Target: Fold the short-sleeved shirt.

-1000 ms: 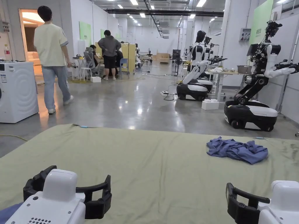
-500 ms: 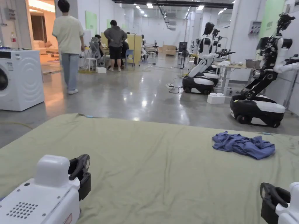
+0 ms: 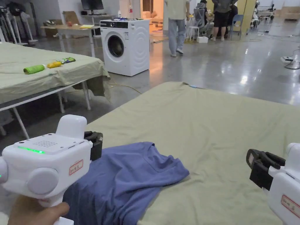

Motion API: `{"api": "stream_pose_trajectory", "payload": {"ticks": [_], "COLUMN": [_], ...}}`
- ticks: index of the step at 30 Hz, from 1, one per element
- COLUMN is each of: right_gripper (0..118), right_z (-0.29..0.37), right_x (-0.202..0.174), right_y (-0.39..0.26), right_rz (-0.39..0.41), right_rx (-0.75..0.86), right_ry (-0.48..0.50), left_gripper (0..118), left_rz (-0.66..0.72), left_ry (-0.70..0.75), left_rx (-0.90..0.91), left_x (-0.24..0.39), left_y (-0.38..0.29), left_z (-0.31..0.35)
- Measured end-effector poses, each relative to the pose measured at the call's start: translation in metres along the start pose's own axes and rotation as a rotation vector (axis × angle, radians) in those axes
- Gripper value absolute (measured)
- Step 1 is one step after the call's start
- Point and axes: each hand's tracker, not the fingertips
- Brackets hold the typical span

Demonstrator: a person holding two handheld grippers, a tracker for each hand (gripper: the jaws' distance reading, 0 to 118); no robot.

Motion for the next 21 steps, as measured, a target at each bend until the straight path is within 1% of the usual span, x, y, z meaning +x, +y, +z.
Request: {"api": "stream_pose_trajectory", "payload": {"ticks": [1, 3, 4, 5, 6, 7, 8, 9, 10, 11, 12, 14, 15, 16, 18, 21], "right_gripper": [2, 2, 2, 2, 2, 2, 2, 2, 2, 2, 2, 2, 2, 2, 2, 2], "right_z": [-0.002, -0.002, -0.001, 0.001, 0.001, 0.001, 0.001, 0.001, 0.002, 0.005, 0.007, 0.013, 0.015, 0.016, 0.017, 0.016], "right_x": [-0.005, -0.015, -0.017, -0.019, -0.02, -0.021, -0.02, -0.019, -0.019, -0.019, -0.016, -0.013, -0.012, -0.009, -0.003, 0.003], "right_y": [-0.004, -0.014, -0.019, -0.024, -0.027, -0.031, -0.035, -0.039, -0.041, -0.044, -0.046, -0.049, -0.05, -0.051, -0.053, -0.057], "right_rz": [0.016, 0.052, 0.057, 0.056, 0.064, 0.067, 0.064, 0.06, 0.062, 0.063, 0.058, 0.057, 0.068, 0.08, 0.075, 0.069], "right_rx": [-0.004, -0.039, -0.052, -0.06, -0.077, -0.092, -0.105, -0.118, -0.126, -0.128, -0.13, -0.132, -0.128, -0.126, -0.146, -0.164], "right_ry": [-0.006, 0.038, 0.054, 0.054, 0.053, 0.05, 0.054, 0.061, 0.06, 0.047, 0.048, 0.054, 0.039, 0.023, 0.026, 0.016], "left_gripper": [0, 0, 0, 0, 21, 71, 106, 106, 106, 106, 106, 106, 106, 106, 106, 103], "left_rz": [0.011, -0.016, 0.016, 0.078, 0.164, 0.265, 0.313, 0.311, 0.317, 0.318, 0.281, 0.132, 0.095, 0.088, 0.071, 0.104], "left_ry": [-0.002, -0.084, -0.137, -0.238, -0.3, -0.286, -0.283, -0.306, -0.243, -0.181, -0.109, -0.108, -0.058, -0.008, 0.029, -0.006], "left_rx": [-0.023, -0.174, -0.213, -0.308, -0.413, -0.48, -0.591, -0.785, -0.957, -1.04, -1.016, -0.954, -0.971, -1.008, -1.025, -1.02], "left_x": [-0.004, -0.01, -0.012, -0.017, -0.022, -0.022, -0.022, -0.022, -0.022, -0.018, -0.015, -0.006, -0.003, -0.001, 0.004, 0.009], "left_y": [0.003, 0.02, 0.028, 0.038, 0.044, 0.047, 0.041, 0.032, 0.024, 0.008, 0.002, -0.002, -0.012, -0.017, -0.028, -0.045], "left_z": [-0.006, -0.04, -0.058, -0.087, -0.117, -0.139, -0.172, -0.203, -0.225, -0.241, -0.251, -0.268, -0.271, -0.278, -0.291, -0.299]}}
